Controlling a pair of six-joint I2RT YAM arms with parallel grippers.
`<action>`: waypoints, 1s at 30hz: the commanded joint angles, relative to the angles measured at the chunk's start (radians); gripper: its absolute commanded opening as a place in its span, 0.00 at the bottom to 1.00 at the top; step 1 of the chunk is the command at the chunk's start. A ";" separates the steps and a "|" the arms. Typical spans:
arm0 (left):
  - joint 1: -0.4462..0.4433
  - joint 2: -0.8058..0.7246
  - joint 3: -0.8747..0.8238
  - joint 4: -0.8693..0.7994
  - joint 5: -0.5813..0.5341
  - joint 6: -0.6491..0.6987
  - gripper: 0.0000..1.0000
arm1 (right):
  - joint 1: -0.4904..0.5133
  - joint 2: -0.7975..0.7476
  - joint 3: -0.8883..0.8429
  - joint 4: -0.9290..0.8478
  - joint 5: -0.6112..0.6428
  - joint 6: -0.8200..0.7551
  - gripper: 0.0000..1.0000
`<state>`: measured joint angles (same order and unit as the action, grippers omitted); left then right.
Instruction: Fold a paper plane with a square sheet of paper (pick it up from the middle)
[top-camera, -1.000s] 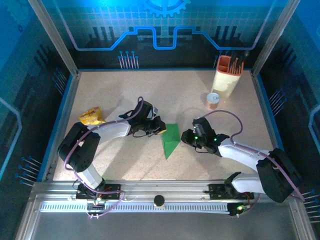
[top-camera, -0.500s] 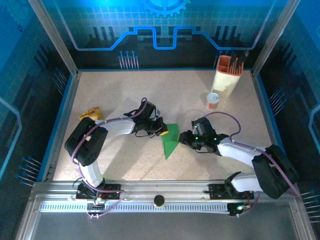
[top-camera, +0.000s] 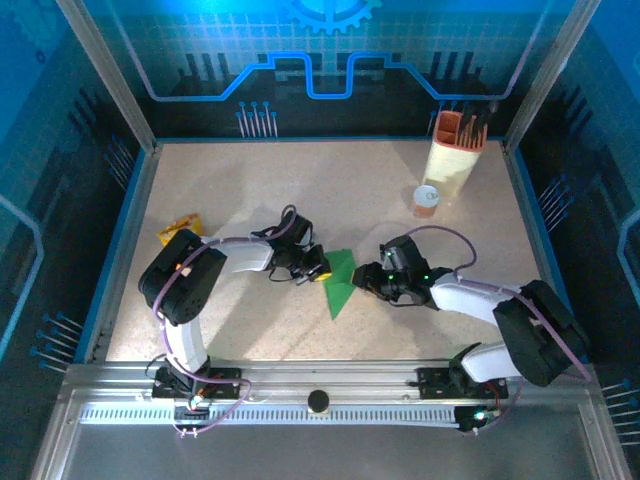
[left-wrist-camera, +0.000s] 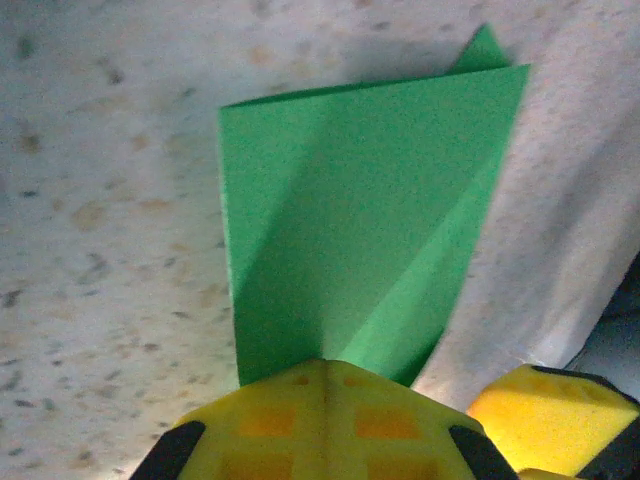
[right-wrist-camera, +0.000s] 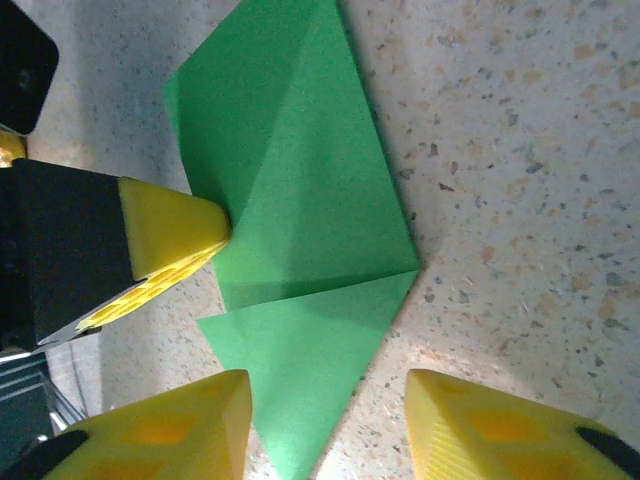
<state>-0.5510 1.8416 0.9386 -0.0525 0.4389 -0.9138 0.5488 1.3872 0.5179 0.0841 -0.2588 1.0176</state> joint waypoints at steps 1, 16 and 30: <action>0.004 0.033 -0.037 0.027 0.000 0.033 0.00 | -0.018 0.025 0.015 0.032 -0.043 -0.003 0.49; 0.042 0.008 -0.116 0.082 0.028 0.030 0.00 | -0.082 0.123 0.041 0.080 -0.194 -0.047 0.52; 0.042 0.017 -0.121 0.103 0.046 0.029 0.00 | -0.078 0.226 0.059 0.223 -0.281 -0.009 0.47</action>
<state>-0.5186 1.8446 0.8513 0.0937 0.4957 -0.8913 0.4709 1.5761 0.5518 0.2134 -0.4808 0.9962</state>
